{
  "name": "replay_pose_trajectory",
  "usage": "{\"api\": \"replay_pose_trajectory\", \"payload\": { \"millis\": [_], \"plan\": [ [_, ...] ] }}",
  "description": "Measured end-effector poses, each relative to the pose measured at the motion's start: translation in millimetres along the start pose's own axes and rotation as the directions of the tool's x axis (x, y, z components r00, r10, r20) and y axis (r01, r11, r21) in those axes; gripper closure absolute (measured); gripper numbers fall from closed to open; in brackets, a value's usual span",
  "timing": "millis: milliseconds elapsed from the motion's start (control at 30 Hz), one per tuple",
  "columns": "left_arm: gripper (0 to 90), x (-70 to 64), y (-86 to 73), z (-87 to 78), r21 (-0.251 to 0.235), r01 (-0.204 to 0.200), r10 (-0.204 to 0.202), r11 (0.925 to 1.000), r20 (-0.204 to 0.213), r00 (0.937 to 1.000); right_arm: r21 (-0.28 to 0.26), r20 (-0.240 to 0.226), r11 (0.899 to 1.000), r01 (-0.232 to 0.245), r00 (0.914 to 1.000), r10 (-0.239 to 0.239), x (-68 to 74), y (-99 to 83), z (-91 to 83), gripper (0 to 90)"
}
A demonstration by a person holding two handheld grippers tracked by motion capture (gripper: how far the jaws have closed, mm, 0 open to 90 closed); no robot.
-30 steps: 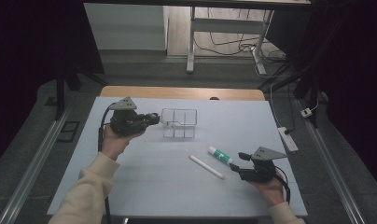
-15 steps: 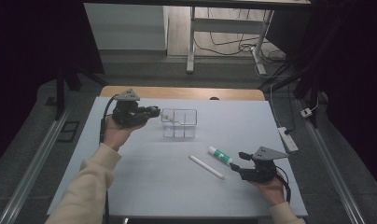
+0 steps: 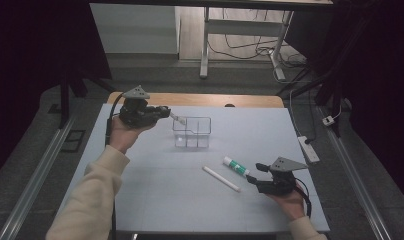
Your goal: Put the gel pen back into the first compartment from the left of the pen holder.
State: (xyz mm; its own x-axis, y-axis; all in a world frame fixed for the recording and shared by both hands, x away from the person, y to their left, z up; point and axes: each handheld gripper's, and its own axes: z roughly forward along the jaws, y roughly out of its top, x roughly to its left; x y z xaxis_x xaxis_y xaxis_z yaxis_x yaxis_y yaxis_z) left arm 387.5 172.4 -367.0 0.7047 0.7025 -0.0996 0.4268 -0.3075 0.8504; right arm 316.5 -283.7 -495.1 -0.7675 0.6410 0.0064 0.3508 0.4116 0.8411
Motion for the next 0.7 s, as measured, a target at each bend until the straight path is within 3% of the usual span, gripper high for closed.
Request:
{"api": "replay_pose_trajectory", "payload": {
  "millis": [367,700],
  "plan": [
    [79.6,13.3,5.1,16.8,0.083,0.019,-0.017,0.9964,-0.03,0.9994,0.008,0.002,1.0,0.0,1.0,0.0,-0.2,-0.3,0.7,37.9],
    [79.6,10.7,4.8,36.7,0.134,-0.001,0.006,0.9909,-0.035,0.9994,0.014,-0.001,1.0,-0.007,1.0,0.007,-0.4,-1.3,2.2,37.8]
  ]
}}
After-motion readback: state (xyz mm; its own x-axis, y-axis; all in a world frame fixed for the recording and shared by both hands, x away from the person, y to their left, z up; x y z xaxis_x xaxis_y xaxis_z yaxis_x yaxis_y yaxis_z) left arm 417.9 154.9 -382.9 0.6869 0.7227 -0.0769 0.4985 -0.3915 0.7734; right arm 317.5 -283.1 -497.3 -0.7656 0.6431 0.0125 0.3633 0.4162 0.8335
